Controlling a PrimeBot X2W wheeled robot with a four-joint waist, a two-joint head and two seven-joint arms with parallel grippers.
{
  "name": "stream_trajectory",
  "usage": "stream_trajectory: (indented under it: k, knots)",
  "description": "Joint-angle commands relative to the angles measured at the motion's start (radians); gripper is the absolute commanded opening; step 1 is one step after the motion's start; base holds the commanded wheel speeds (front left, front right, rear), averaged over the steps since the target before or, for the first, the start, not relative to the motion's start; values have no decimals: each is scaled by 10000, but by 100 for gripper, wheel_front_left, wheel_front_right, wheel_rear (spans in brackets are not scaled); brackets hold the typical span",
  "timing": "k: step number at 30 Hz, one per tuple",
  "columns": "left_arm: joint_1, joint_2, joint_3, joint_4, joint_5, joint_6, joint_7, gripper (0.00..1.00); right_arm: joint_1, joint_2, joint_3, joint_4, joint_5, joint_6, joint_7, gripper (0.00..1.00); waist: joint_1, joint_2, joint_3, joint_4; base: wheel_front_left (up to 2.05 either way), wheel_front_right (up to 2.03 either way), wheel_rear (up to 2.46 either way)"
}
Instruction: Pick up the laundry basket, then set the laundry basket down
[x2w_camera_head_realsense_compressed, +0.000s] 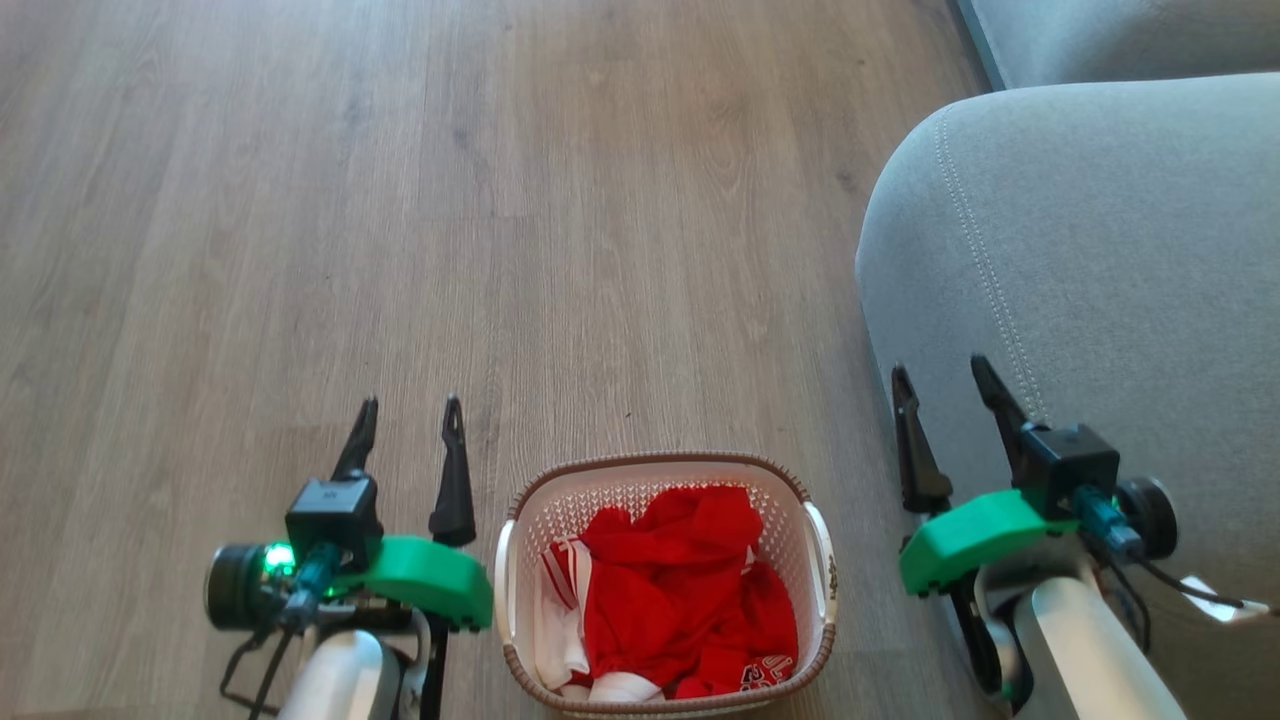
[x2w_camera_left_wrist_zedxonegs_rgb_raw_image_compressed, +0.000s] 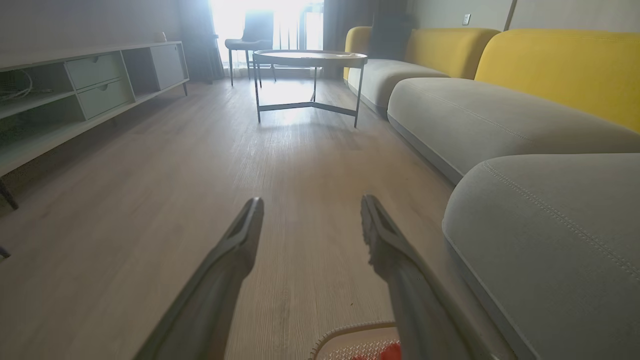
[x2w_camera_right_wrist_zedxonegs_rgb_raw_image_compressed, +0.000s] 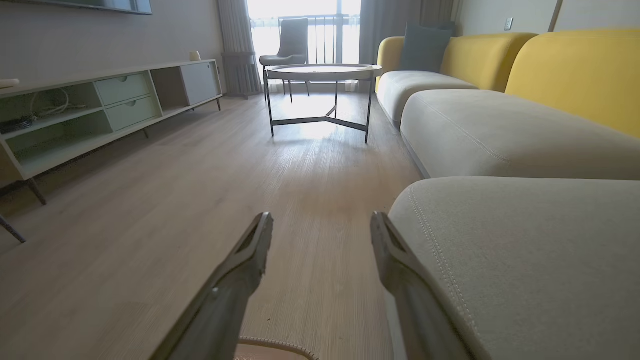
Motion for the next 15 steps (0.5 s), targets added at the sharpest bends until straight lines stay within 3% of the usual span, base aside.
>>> stream_trajectory:
  k: [1,7,15]
  knots:
    - [-225,-9,394,-145,22,-125,-93,100,-122,86,148,-119,184,60,-118,100,0,0,-10,6,0,0,0]
    - [-170,-17,195,163,-121,-436,-93,100,-190,89,264,350,351,60,-118,100,0,0,-26,9,0,0,0]
    - [-252,-19,175,222,-332,-476,-93,100,-303,90,303,456,339,60,-118,100,0,0,46,47,0,0,0]
